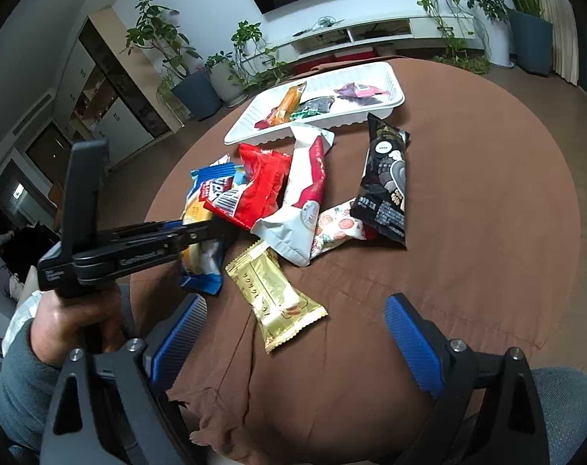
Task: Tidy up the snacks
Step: 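Grasp the blue cake packet with the left gripper while the right grasps the gold wrapper, then carry both packets over the white tray and release them inside, then withdraw both grippers from the tray back toward the snack pile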
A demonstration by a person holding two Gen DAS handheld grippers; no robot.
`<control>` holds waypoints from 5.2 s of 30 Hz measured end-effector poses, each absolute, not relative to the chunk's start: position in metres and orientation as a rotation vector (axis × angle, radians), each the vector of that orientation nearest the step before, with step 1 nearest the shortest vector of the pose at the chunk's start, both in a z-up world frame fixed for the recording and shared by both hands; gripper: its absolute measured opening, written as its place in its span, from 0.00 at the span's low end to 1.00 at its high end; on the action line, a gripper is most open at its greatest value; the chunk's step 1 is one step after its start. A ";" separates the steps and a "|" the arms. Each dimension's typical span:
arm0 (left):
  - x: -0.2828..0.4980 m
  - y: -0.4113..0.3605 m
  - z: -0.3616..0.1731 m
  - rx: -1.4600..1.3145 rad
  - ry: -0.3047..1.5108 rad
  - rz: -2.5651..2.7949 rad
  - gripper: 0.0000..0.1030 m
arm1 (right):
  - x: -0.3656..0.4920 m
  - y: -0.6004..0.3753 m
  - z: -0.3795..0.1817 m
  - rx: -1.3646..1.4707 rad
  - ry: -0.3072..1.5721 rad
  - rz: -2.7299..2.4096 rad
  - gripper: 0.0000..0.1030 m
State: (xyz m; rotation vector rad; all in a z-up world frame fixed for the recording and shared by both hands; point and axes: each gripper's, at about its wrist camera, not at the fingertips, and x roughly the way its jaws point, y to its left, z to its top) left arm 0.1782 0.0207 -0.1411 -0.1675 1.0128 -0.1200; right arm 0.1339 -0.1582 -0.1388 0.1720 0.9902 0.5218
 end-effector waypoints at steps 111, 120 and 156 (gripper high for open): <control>0.401 0.144 -0.066 -0.292 0.943 -0.166 0.24 | 0.407 -0.134 -0.080 0.300 0.876 0.503 0.33; 0.422 0.139 -0.117 -0.269 1.031 -0.130 0.24 | 0.426 -0.110 -0.147 0.222 1.020 0.453 0.33; 0.443 0.124 -0.155 -0.249 1.111 -0.152 0.31 | 0.420 -0.100 -0.176 0.230 1.108 0.385 0.44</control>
